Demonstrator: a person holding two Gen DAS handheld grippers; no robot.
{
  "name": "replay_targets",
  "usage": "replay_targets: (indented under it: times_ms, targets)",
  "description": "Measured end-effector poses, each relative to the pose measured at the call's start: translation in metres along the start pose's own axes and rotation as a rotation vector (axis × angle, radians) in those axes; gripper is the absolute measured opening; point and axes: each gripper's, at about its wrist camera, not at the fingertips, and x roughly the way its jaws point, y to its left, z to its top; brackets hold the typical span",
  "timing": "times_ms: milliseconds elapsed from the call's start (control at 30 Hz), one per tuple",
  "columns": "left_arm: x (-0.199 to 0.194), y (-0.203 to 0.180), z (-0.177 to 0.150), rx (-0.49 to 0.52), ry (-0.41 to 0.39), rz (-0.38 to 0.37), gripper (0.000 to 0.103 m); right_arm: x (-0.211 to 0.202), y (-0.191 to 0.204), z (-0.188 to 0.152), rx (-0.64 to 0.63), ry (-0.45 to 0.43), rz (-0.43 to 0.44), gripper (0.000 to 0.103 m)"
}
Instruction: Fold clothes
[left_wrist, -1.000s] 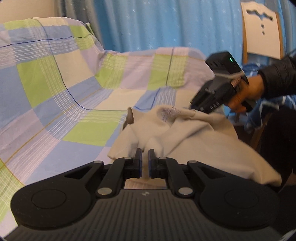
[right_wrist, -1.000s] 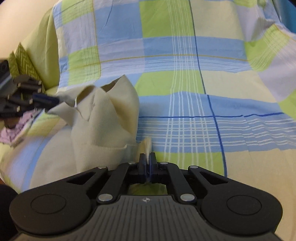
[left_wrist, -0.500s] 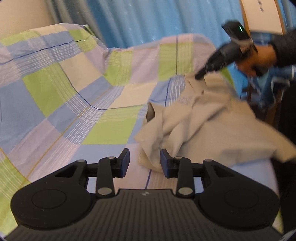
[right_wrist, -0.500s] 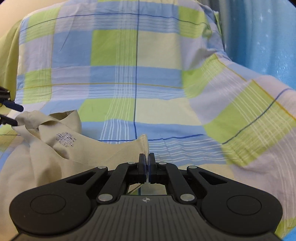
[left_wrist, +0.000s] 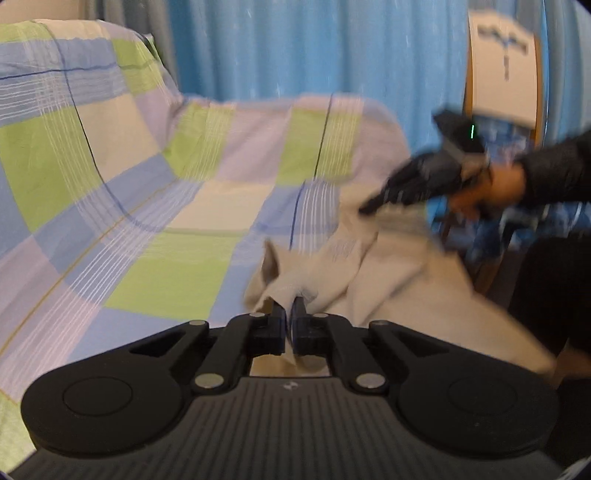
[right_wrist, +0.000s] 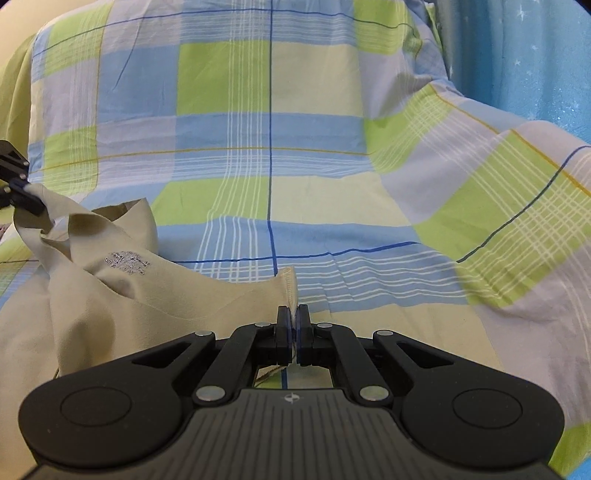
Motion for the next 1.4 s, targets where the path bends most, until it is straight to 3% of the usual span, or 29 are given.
replay_targets:
  times_ms: [100, 133, 200, 433, 567, 667, 767, 867, 900, 967, 1000, 1167, 1233, 1400]
  targets:
    - [0.005, 0.007, 0.005, -0.103, -0.096, 0.026, 0.007, 0.0, -0.005, -0.001, 0.024, -0.003, -0.015, 0.002]
    - [0.01, 0.008, 0.006, -0.124, -0.109, 0.04, 0.02, 0.0, -0.007, -0.001, 0.036, -0.002, -0.014, 0.002]
    - [0.017, 0.01, 0.007, -0.142, -0.118, 0.058, 0.035, 0.001, -0.009, -0.002, 0.048, 0.002, -0.016, 0.002]
    - [0.016, 0.014, 0.016, -0.048, -0.045, 0.094, 0.036, -0.006, -0.012, -0.003, 0.04, -0.001, -0.017, 0.002]
    - [0.016, 0.023, 0.021, 0.061, 0.024, 0.17, 0.037, -0.005, -0.015, -0.004, 0.046, 0.007, -0.043, 0.002]
    - [0.031, 0.023, 0.022, 0.205, 0.107, 0.19, 0.037, -0.004, -0.018, -0.006, 0.051, 0.01, -0.038, 0.002]
    - [0.055, 0.025, 0.025, 0.306, 0.164, 0.135, 0.037, -0.001, -0.02, -0.007, 0.046, 0.014, -0.034, 0.002]
    - [0.072, 0.034, 0.023, 0.302, 0.179, 0.033, 0.037, 0.002, -0.021, -0.008, 0.045, 0.013, -0.029, 0.002]
    - [0.077, 0.036, 0.024, 0.294, 0.177, 0.012, 0.034, 0.002, -0.021, -0.008, 0.044, 0.012, -0.028, 0.002]
    - [0.084, 0.041, 0.025, 0.28, 0.171, -0.021, 0.013, 0.003, -0.023, -0.01, 0.047, 0.01, -0.025, 0.002]
    - [0.084, 0.043, 0.026, 0.26, 0.151, -0.031, 0.003, 0.002, -0.024, -0.011, 0.051, 0.01, -0.023, 0.002]
    - [0.056, 0.049, 0.032, 0.092, -0.012, -0.005, 0.001, -0.009, -0.027, -0.01, 0.075, -0.014, -0.034, 0.002]
    - [0.04, 0.046, 0.049, 0.024, -0.087, 0.022, 0.001, -0.022, -0.025, -0.004, 0.075, -0.044, -0.051, 0.002]
    - [-0.016, 0.01, 0.083, -0.012, -0.254, 0.131, 0.001, -0.083, -0.004, 0.028, -0.027, -0.188, -0.114, 0.001]
